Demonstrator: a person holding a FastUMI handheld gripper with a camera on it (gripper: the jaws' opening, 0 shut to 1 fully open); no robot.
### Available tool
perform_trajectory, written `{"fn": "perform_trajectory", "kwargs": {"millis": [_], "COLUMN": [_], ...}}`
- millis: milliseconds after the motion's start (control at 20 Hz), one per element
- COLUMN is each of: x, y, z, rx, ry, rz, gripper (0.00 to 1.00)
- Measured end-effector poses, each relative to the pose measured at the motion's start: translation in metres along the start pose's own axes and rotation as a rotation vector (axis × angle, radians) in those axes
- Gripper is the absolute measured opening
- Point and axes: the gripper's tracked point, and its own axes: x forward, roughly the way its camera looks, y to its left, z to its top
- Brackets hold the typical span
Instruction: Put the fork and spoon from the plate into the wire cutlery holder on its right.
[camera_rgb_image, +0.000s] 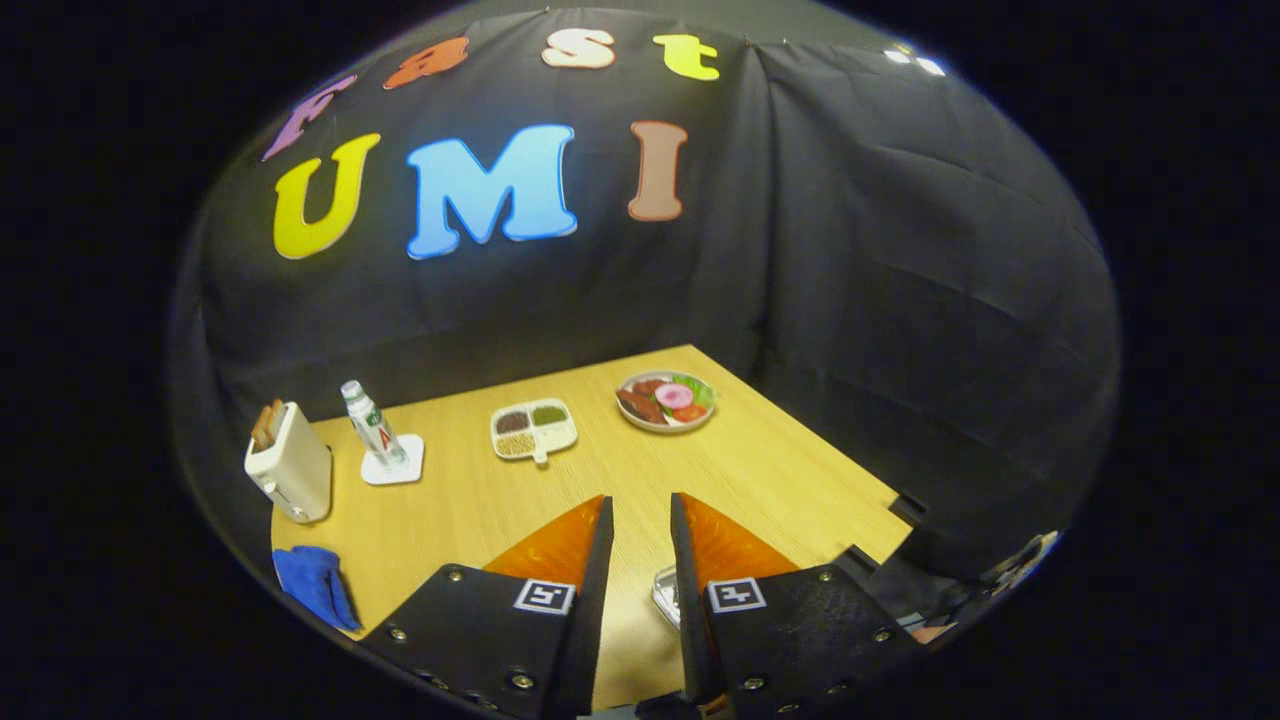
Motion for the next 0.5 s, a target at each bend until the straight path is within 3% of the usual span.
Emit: {"fn": "perform_trajectory", "kwargs": {"millis": [400,500], "x": [-0.032,-0.042], "y": [0.030,0.034], "z": [0.083,0.098], "rx": [-0.070,-0.099], "ry": [-0.307,-0.362], "rz": [0.122,0.128], "gripper": [0.36,0.43]}}
